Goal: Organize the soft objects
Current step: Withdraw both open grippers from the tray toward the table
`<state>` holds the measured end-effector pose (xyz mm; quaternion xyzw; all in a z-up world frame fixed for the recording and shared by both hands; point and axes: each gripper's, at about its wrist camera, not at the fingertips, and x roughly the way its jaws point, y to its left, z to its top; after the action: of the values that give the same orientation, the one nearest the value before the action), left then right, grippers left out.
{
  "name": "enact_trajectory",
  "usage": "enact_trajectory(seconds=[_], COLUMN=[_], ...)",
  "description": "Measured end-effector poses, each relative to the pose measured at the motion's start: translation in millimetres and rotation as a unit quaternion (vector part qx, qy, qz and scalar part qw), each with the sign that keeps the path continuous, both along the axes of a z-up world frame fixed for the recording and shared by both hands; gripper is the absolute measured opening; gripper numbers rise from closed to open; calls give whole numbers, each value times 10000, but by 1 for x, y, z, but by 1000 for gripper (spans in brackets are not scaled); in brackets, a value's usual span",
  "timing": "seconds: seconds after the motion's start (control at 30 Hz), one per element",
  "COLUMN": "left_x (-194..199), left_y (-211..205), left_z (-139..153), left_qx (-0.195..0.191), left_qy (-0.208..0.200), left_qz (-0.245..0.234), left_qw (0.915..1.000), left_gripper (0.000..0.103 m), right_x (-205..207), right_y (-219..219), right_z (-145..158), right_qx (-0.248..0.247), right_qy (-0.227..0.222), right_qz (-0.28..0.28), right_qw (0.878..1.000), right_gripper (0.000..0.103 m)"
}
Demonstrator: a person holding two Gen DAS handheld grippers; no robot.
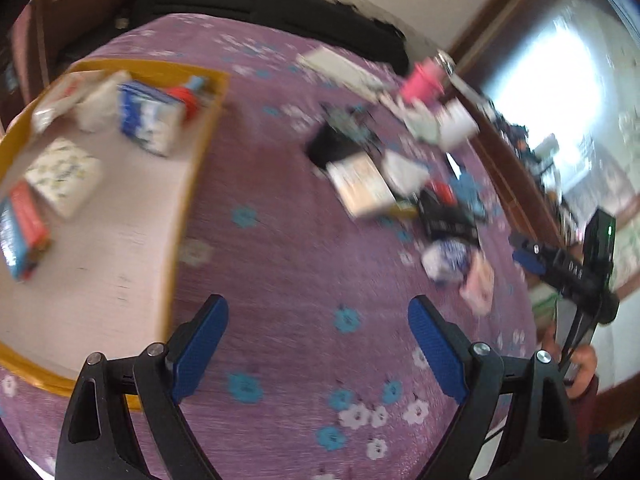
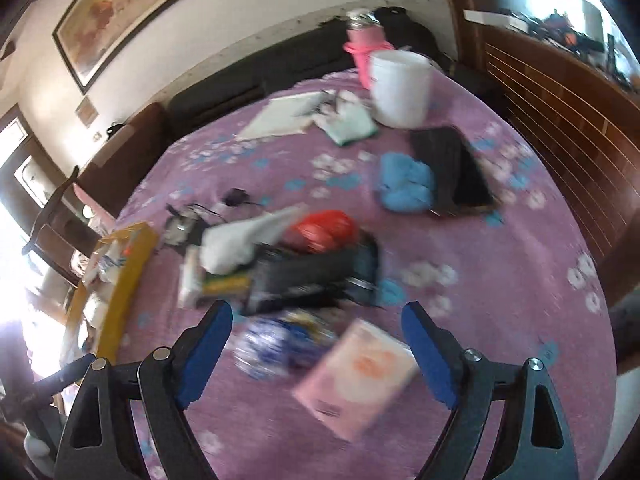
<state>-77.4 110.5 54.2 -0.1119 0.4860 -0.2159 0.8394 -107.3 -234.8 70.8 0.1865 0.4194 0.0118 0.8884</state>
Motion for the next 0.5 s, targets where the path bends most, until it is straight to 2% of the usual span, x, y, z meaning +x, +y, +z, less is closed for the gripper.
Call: enact_trajectory(seconds=[0.17, 0.27, 0.37, 0.43, 0.5], left_x=[-5, -3, -2, -4, -7], left_y=[-33, -39, -45, -46, -46], left_z=[-7, -9, -11, -12, -11], left_qx=[392, 431, 476, 508, 563], left_qy=[22, 70, 112, 108, 64], left_qz=[-392, -409, -401, -408, -422], left_qw=[9985, 9982, 9980, 9978, 9975], left_gripper=[91, 91, 91, 91, 91], right_x=[-3, 2, 15, 27, 41], right_y=[-7, -3, 15, 33, 52], right_z=[-17, -16, -12, -16, -24], right_qx=[161, 497, 616, 621, 359], right_qy=[60, -58, -55, 108, 390], right_qz=[52, 260, 615, 993, 1184], right_qw=[9998, 9984, 9962, 9931, 9915], right_gripper=[89, 89, 89, 89, 89])
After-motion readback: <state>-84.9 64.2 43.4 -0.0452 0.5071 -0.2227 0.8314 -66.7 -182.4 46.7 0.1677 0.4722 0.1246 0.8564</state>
